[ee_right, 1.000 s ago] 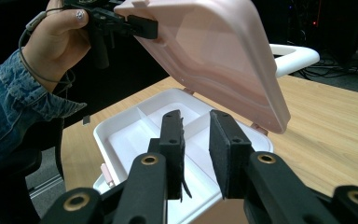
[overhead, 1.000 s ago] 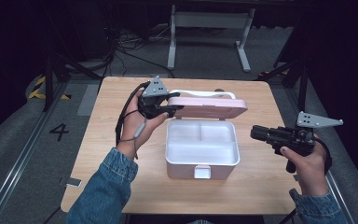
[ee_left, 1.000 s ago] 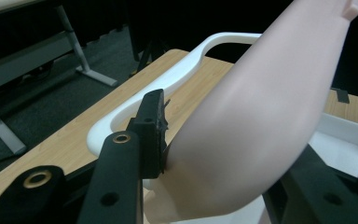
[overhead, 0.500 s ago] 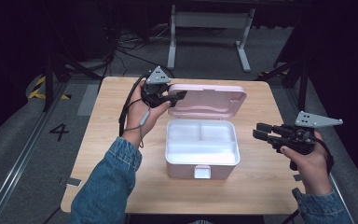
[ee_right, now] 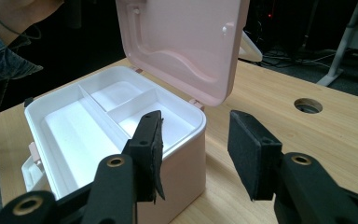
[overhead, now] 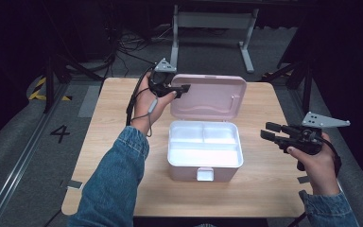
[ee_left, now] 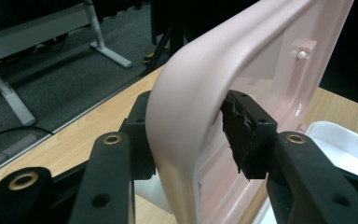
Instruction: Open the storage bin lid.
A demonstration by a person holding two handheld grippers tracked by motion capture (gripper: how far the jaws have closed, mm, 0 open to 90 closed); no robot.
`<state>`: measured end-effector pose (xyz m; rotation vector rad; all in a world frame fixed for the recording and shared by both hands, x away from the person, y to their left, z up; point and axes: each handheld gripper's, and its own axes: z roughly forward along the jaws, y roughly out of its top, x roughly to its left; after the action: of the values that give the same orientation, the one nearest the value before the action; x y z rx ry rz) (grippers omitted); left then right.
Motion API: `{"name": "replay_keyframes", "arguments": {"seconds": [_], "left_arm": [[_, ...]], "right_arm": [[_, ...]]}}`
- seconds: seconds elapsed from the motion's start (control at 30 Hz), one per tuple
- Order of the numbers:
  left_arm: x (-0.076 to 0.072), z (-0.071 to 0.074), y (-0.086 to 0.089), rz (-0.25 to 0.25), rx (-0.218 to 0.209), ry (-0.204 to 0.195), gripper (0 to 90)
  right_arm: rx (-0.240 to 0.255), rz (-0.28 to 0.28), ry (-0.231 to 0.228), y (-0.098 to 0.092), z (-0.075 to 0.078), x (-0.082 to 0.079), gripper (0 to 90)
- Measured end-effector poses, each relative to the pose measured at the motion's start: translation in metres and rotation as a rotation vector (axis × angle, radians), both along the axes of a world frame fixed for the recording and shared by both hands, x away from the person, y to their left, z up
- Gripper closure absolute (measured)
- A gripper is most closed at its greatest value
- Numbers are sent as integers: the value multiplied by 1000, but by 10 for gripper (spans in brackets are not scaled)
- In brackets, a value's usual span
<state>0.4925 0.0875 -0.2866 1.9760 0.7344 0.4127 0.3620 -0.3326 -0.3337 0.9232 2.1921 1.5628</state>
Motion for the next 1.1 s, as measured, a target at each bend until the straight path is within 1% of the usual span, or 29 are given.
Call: {"name": "replay_keyframes", "arguments": {"seconds": [0.03, 0.13, 0.23, 0.27, 0.3, 0.37, 0.4, 0.43, 0.47, 0.53, 0.63, 0.67, 0.73, 0.8, 0.83, 0.9, 0.93, 1.0, 1.03, 1.1], "left_arm": [[2, -1, 0, -6, 1, 8, 571], [11, -4, 2, -21, -4, 12, 571], [18, -8, 2, -15, -21, 22, 565], [21, -10, 2, -12, -32, 41, 562], [21, -10, 2, -12, -32, 41, 560], [27, -14, 3, -8, -49, 62, 556], [27, -14, 3, -8, -49, 62, 555], [31, -16, 4, -8, -58, 71, 553], [31, -16, 4, -8, -58, 71, 553], [36, -20, 5, -6, -85, 91, 553], [42, -25, 6, -2, -111, 115, 551], [44, -26, 5, 0, -111, 116, 545], [48, -30, 4, 9, -106, 130, 519], [51, -33, 1, 19, -94, 131, 490], [52, -35, 0, 25, -93, 132, 480], [56, -38, -1, 30, -98, 146, 467], [59, -42, -1, 32, -112, 166, 464], [63, -46, 1, 30, -134, 188, 464], [63, -46, 1, 30, -134, 188, 465], [67, -52, 2, 25, -153, 206, 466]], "right_arm": [[0, -1, 0, 0, 0, 0, 557], [-1, -13, 6, -2, -4, 0, 541], [-11, -29, 15, -6, -8, -1, 546], [-10, -35, 24, -7, -9, -2, 565], [-10, -35, 24, -7, -9, -2, 565], [-36, -59, 39, -11, -13, -4, 575], [-50, -65, 39, -12, -14, -4, 577], [-57, -74, 44, -13, -15, -4, 578], [-63, -76, 44, -13, -15, -4, 578], [-68, -84, 49, -14, -16, -4, 577], [-76, -87, 56, -16, -19, -1, 573], [-80, -86, 57, -16, -20, -1, 573], [-82, -87, 65, -17, -21, 1, 573], [-80, -87, 68, -17, -22, 2, 573], [-80, -88, 68, -17, -22, 2, 572], [-79, -86, 70, -18, -23, 2, 572], [-78, -86, 71, -18, -23, 3, 577], [-75, -84, 76, -19, -23, 3, 579], [-75, -84, 76, -19, -23, 3, 579], [-73, -84, 77, -20, -23, 3, 580]]}}
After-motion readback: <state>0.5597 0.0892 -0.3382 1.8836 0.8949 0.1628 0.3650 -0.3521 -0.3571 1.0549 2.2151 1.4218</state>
